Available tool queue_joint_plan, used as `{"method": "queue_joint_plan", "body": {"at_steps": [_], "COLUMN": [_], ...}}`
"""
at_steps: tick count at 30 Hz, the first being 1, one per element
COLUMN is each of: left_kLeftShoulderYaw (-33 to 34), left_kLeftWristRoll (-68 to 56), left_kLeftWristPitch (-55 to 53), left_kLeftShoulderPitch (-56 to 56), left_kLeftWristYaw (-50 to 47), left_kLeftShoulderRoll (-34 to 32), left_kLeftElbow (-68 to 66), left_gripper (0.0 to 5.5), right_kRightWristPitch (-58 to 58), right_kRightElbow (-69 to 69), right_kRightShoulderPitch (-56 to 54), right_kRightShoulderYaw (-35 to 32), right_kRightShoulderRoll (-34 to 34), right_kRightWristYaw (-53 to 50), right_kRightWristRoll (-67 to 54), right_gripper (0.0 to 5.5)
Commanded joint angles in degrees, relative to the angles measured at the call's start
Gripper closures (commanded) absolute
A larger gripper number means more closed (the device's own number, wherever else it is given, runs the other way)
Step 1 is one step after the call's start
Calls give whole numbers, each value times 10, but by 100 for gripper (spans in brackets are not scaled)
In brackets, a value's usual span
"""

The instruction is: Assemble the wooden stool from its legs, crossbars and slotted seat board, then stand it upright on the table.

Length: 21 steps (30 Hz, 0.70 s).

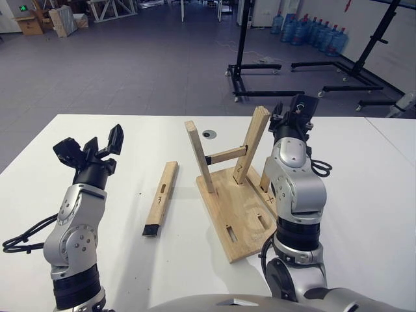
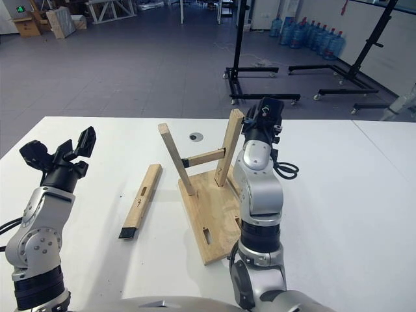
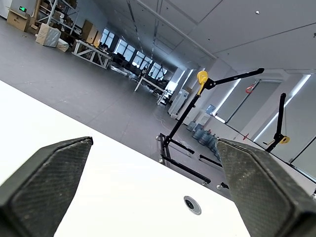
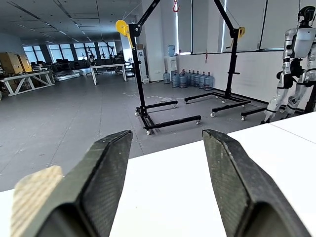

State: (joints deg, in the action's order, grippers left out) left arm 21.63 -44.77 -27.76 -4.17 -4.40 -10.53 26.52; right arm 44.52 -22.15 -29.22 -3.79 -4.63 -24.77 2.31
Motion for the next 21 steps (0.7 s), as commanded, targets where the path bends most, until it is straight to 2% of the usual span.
{"method": "queue_joint_plan", "body": {"at_steps": [1, 5, 7, 9, 12, 14, 17, 19, 21], "left_kLeftShoulderYaw": [-3, -3, -4, -4, -5, -4, -5, -10, -24], "left_kLeftWristRoll": [1, 2, 3, 3, 4, 4, 2, -1, -9], "left_kLeftWristPitch": [-10, -10, -9, -8, -6, -5, -7, -20, -48], "left_kLeftShoulderPitch": [-4, 0, -1, -3, -4, -2, 7, 25, 68], "left_kLeftWristYaw": [0, -1, 0, 1, 0, -1, -7, -19, -33], "left_kLeftShoulderRoll": [-6, -4, -4, -4, -2, -1, 1, 0, -4], "left_kLeftElbow": [0, 2, 0, -2, -2, 0, 15, 49, 107], "left_gripper": [94, 94, 94, 94, 94, 94, 94, 94, 94], "right_kRightWristPitch": [-25, -72, -87, -92, -54, -6, 78, 122, 178], "right_kRightElbow": [21, 100, 118, 107, 58, 33, 18, 32, 58], "right_kRightShoulderPitch": [32, 137, 157, 133, 39, -44, -160, -198, -169], "right_kRightShoulderYaw": [0, 20, 16, -3, -64, -107, -186, -227, -257], "right_kRightShoulderRoll": [-1, 7, 5, 1, -1, 21, 84, 177, 317], "right_kRightWristYaw": [9, 27, 31, 35, 45, 55, 88, 177, 341], "right_kRightWristRoll": [12, 32, 33, 24, -27, -63, -132, -195, -278], "right_gripper": [290, 290, 290, 290, 290, 290, 290, 290, 290]}}
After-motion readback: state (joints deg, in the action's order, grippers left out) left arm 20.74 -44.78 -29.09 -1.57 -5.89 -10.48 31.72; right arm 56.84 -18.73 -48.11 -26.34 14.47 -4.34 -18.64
